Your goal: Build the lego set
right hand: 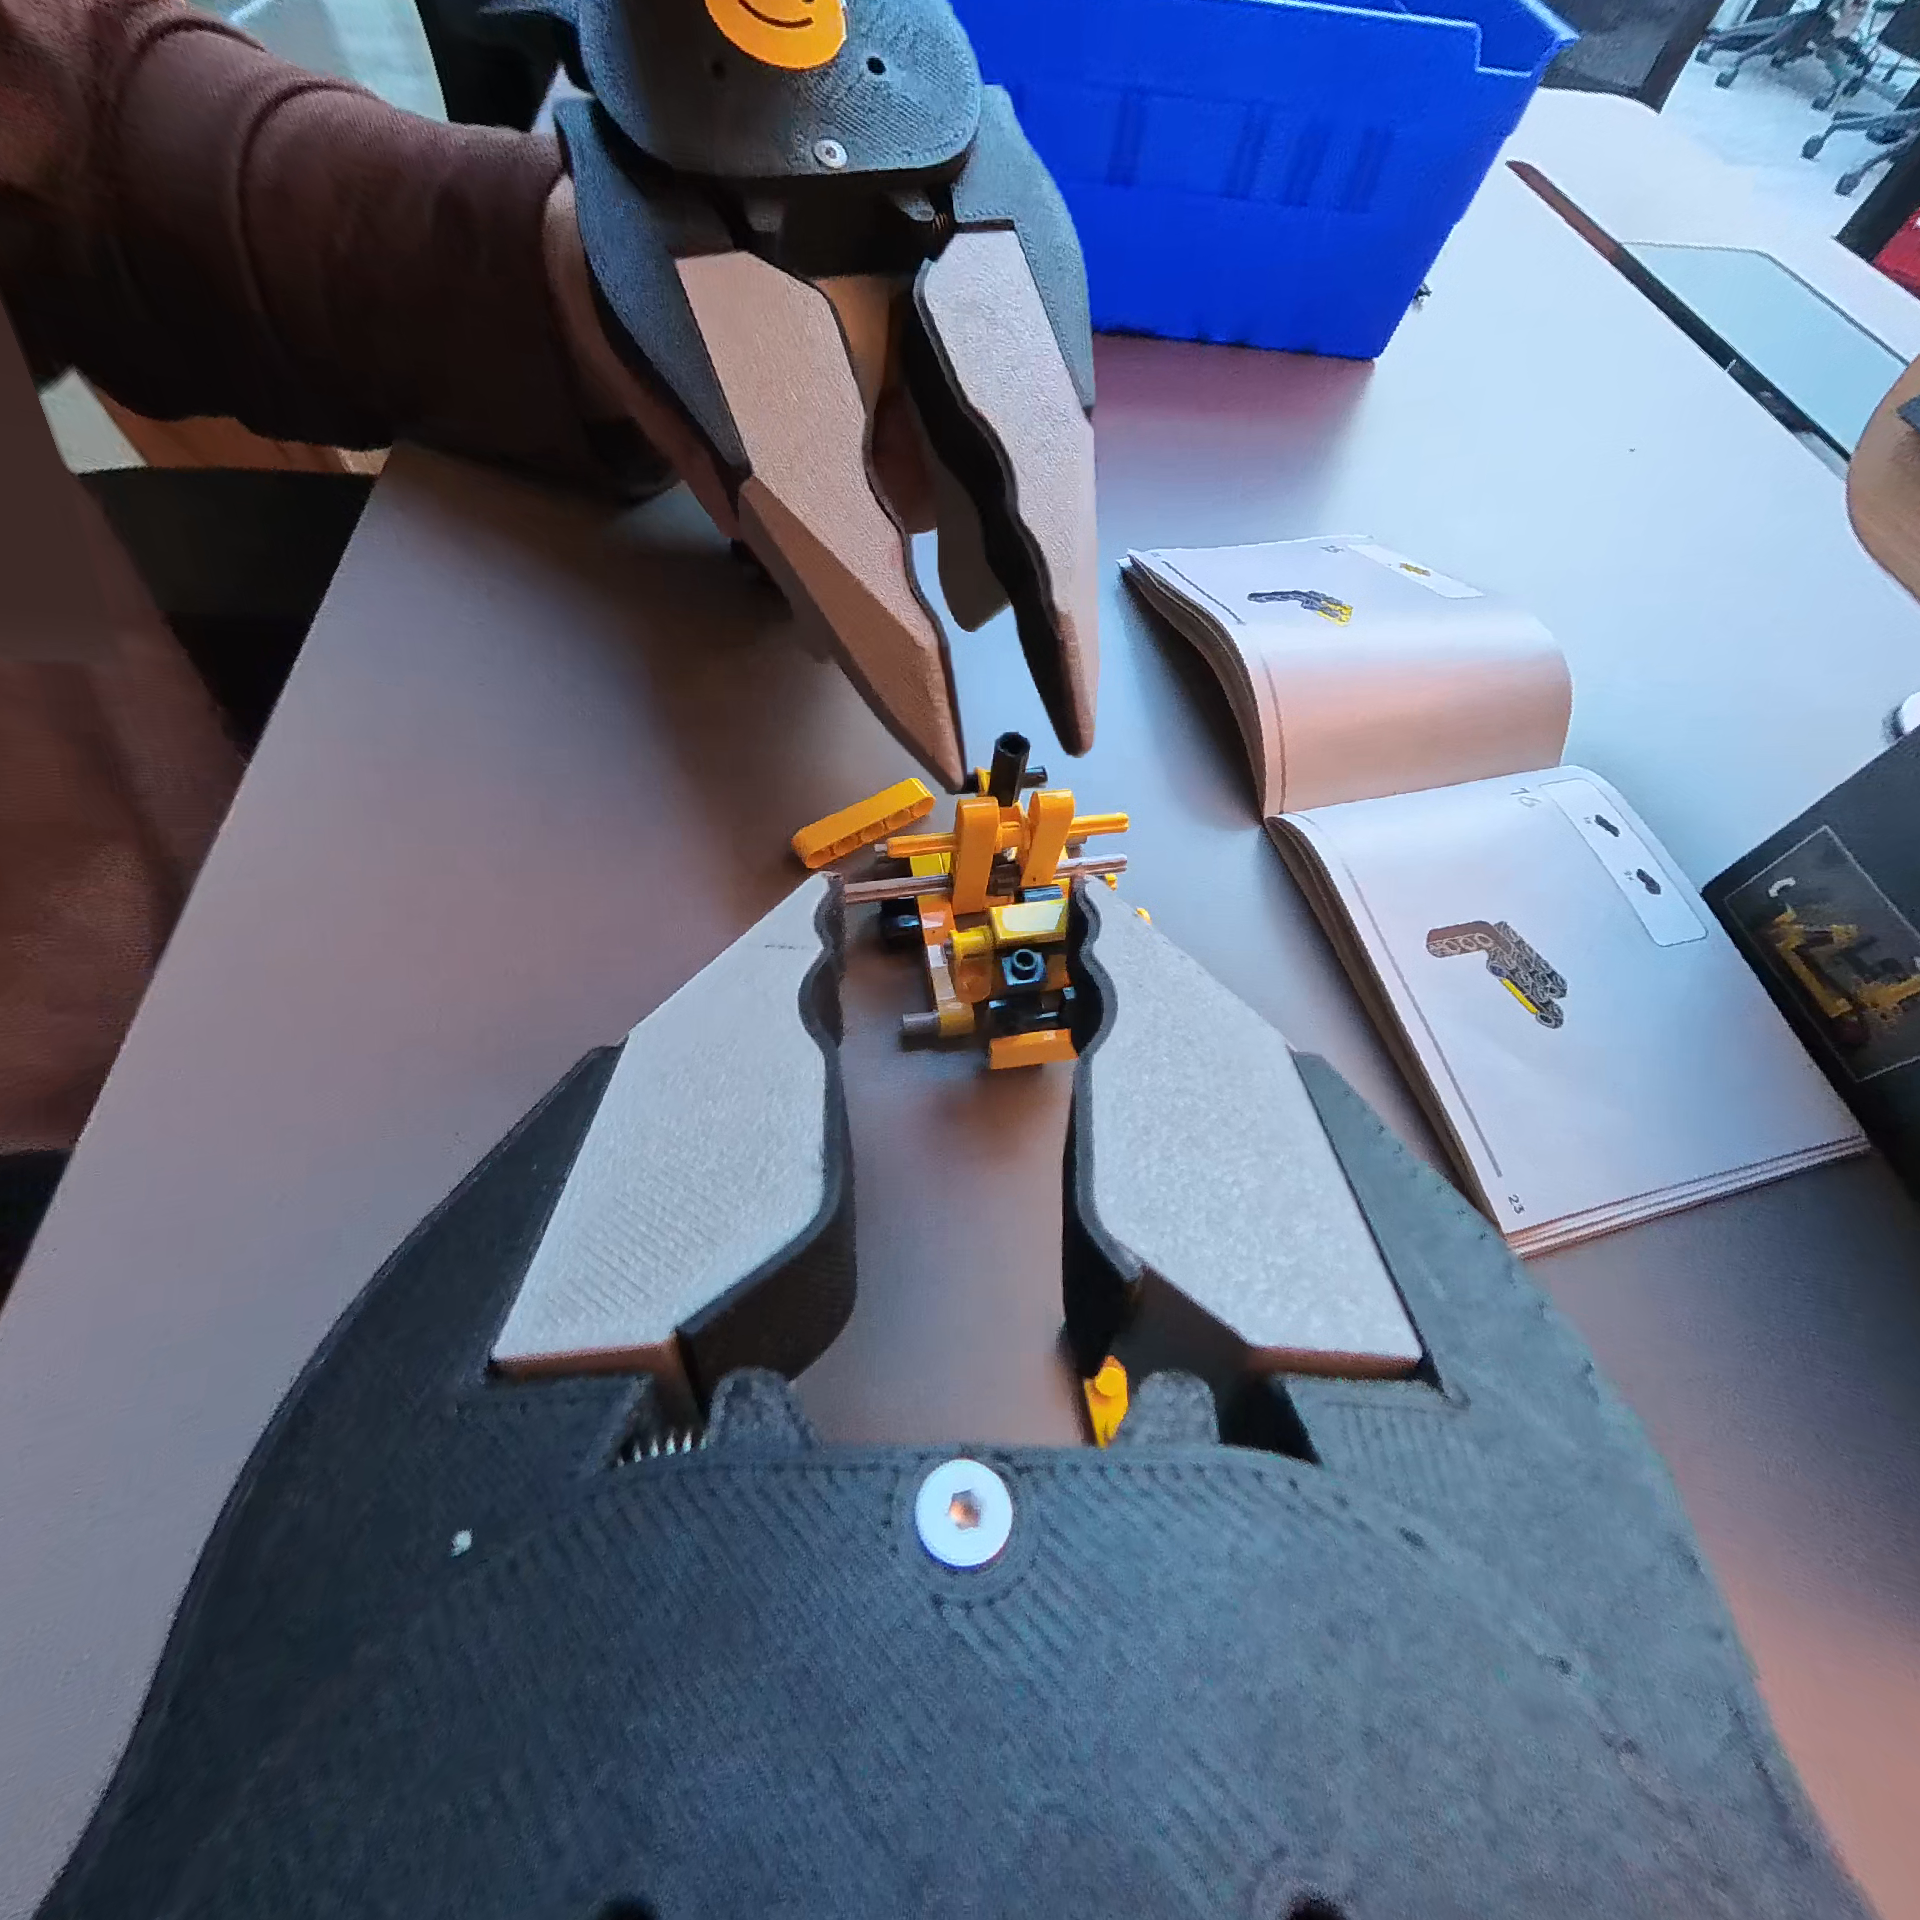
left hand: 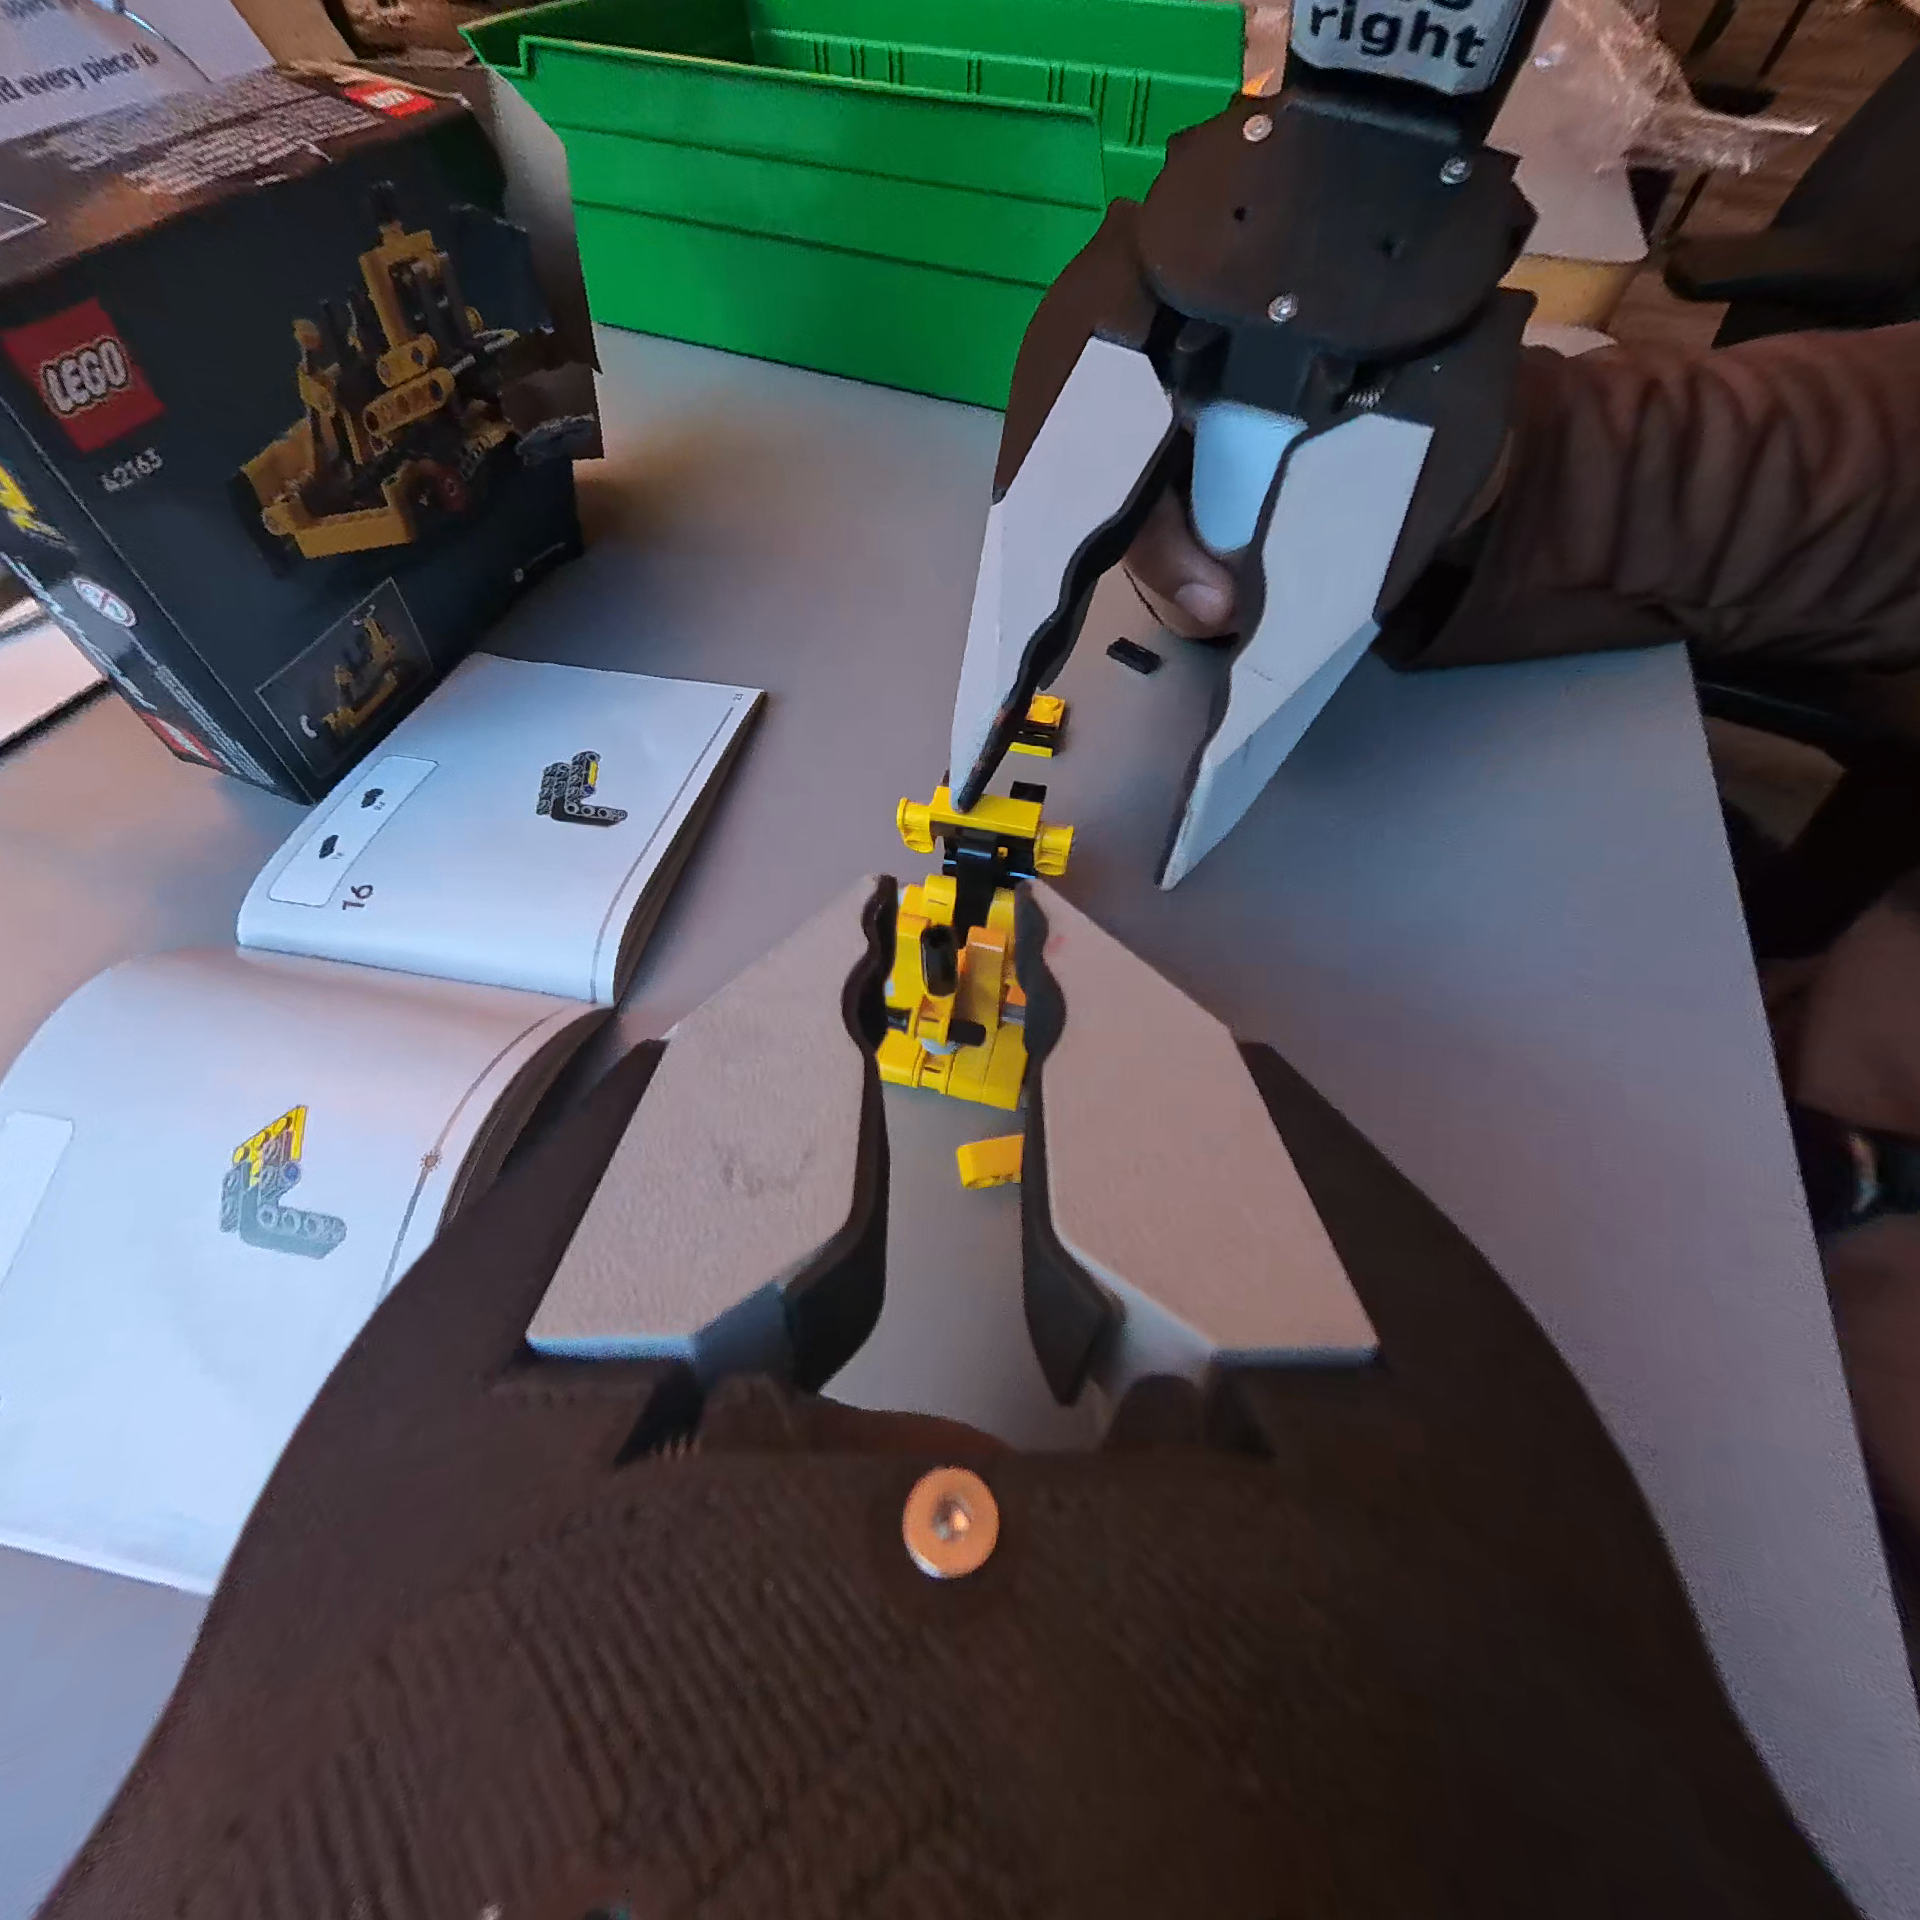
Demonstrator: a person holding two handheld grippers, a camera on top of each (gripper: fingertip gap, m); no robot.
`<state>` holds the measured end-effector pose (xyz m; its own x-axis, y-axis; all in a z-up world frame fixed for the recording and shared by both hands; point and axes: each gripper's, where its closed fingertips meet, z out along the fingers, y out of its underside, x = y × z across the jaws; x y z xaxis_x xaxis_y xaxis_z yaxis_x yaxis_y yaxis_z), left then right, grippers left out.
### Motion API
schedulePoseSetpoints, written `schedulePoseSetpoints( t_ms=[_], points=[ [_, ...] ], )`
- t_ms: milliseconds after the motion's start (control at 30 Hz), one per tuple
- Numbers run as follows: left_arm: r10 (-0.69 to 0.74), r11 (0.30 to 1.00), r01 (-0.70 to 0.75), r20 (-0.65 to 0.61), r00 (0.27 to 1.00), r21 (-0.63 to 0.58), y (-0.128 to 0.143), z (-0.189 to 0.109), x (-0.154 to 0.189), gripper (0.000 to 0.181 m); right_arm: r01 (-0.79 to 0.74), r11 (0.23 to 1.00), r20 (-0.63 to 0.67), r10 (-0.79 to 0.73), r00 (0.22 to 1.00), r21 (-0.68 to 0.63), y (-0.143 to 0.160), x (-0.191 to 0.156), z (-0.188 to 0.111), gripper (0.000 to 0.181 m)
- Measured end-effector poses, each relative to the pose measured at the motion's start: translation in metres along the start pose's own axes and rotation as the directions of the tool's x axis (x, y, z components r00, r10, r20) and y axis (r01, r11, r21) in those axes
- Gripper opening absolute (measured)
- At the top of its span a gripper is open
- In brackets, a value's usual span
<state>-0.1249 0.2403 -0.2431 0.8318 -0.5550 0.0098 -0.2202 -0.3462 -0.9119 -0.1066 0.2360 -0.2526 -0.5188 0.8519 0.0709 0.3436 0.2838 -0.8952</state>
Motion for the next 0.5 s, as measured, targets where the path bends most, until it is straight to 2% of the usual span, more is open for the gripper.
schedulePoseSetpoints(
  t_ms=[400, 500],
  points=[
    [-0.040, 0.997, 0.036, -0.056, 0.998, -0.071, 0.003, 0.015, 0.007, 0.025, 0.023, 1.000, 0.001, -0.023, 1.000, 0.004, 0.000, -0.002, 0.000, 0.043],
    [-0.060, 0.998, 0.060, -0.055, 0.997, -0.017, -0.001, 0.008, 0.009, 0.024, 0.047, 0.999, -0.010, -0.047, 0.999, -0.001, 0.001, -0.002, 0.001, 0.043]
  ],
)
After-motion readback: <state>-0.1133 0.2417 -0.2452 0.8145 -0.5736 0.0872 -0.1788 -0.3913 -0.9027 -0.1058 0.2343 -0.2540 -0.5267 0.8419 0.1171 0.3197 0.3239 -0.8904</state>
